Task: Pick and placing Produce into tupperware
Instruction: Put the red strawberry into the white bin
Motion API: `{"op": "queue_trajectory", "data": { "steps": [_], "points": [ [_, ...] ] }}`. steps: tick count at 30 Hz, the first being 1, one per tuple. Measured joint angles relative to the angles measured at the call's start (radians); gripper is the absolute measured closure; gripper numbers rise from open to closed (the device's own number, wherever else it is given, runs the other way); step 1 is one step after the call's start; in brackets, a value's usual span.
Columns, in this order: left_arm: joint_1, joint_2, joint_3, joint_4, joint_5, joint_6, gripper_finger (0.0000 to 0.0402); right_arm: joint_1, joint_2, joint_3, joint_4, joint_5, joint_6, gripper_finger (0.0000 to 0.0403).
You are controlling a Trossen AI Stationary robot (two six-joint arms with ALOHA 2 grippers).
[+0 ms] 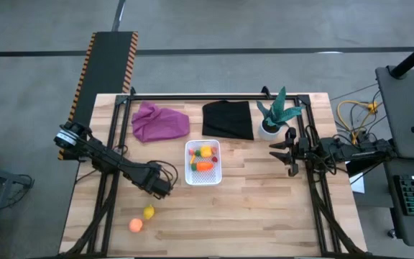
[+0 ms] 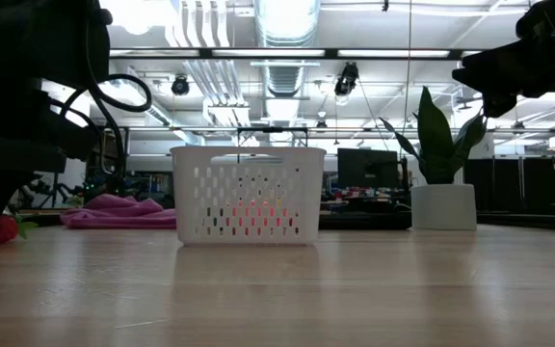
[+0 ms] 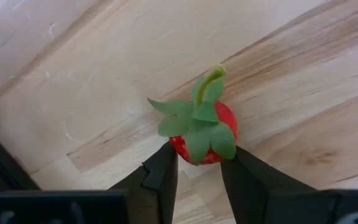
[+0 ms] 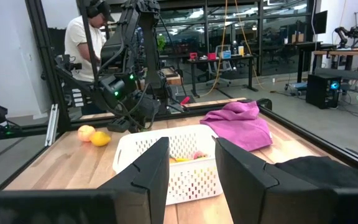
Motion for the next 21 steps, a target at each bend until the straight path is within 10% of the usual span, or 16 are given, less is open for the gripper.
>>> {"op": "queue_trajectory", "data": {
  "steps": [21],
  "points": [
    [0.000,-0.001,0.000,0.002,0.001,0.029,0.0302,0.000,0.000,0.000,0.000,0.000,0.003,0.0280]
  ]
}}
